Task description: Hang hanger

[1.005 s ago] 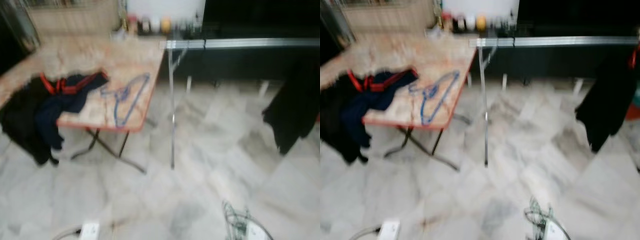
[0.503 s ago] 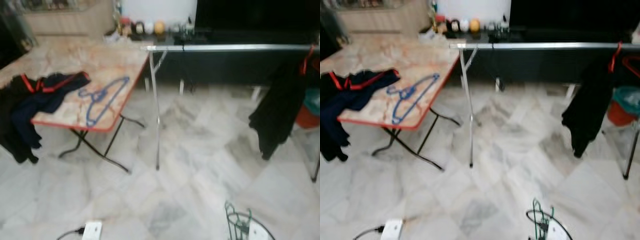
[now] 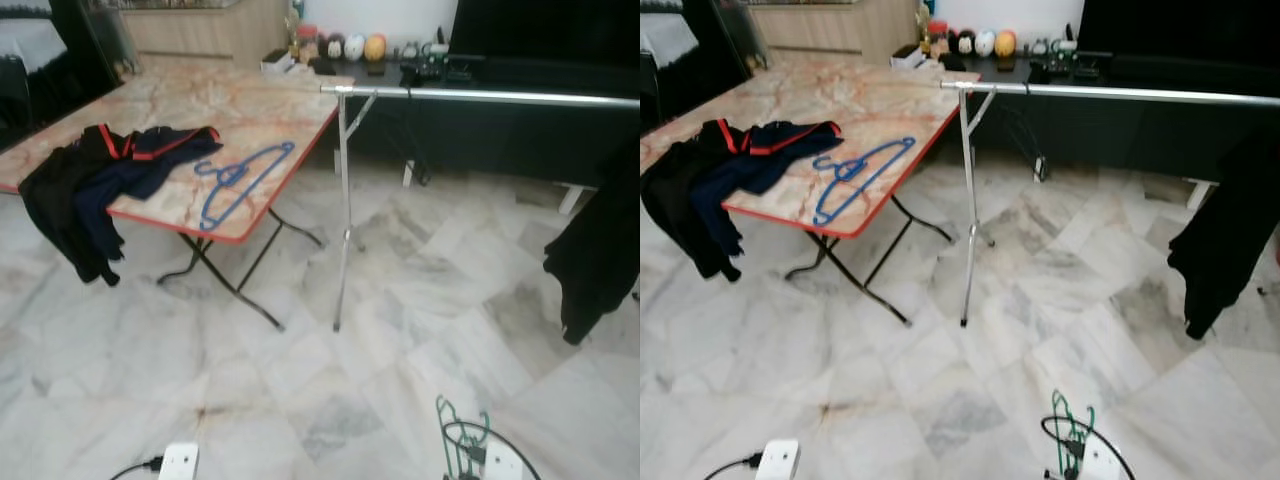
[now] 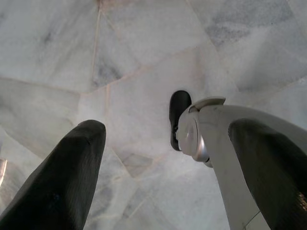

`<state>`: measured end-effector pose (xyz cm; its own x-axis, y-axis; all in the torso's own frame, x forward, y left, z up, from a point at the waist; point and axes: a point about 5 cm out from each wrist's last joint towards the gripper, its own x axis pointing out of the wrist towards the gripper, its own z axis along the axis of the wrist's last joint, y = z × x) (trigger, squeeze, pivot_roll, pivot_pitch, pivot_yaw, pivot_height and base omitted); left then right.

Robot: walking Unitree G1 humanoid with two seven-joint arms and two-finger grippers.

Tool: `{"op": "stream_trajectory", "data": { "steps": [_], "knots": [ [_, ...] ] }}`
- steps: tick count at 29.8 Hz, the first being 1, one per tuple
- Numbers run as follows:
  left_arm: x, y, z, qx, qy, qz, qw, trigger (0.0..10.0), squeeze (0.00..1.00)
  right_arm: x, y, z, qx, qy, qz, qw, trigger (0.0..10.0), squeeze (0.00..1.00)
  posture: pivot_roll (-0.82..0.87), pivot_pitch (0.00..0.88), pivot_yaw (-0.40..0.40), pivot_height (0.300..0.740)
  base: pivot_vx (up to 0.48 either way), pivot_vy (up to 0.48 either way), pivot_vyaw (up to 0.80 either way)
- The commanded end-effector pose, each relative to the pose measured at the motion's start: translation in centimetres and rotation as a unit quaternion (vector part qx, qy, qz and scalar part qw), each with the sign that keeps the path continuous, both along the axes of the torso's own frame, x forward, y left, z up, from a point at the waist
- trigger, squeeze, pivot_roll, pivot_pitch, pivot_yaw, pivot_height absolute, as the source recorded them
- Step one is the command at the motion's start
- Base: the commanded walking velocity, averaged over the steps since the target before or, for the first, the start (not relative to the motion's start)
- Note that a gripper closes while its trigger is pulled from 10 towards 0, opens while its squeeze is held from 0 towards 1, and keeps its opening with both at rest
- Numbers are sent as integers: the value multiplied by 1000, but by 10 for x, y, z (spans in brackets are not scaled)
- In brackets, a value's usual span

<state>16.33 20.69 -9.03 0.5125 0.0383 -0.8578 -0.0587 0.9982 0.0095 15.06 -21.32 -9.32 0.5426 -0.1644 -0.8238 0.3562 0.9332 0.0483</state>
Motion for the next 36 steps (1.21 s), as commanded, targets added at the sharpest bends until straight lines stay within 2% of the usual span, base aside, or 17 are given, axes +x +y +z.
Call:
{"op": "stream_trajectory", "data": {
  "steps": [1, 13, 22, 25, 36],
  "knots": [
    [-2, 3, 0, 8, 5, -4, 1000, 10000, 0, -4, 2, -2, 6, 3, -3, 1000, 10000, 0, 54, 0, 18, 740, 0, 0, 0],
    [-5, 1, -2, 4, 8, -6, 1000, 10000, 0, -6, -7, -1, -3, 6, -3, 1000, 10000, 0, 53, 0, 4, 740, 257, 0, 0],
    [-7, 1, -3, 4, 12, -11, 1000, 10000, 0, -3, -1, -1, 6, 9, -7, 1000, 10000, 0, 40, 0, 12, 740, 337, 0, 0],
    [-7, 1, -3, 5, 11, -14, 1000, 10000, 0, -3, 0, -1, 6, 9, -8, 1000, 10000, 0, 41, 0, 14, 740, 359, 0, -554],
    [-6, 1, -2, 7, 11, -26, 1000, 10000, 0, -8, -5, -2, 4, 10, -9, 1000, 10000, 0, 50, 0, 22, 740, 363, 0, -51]
  ]
}}
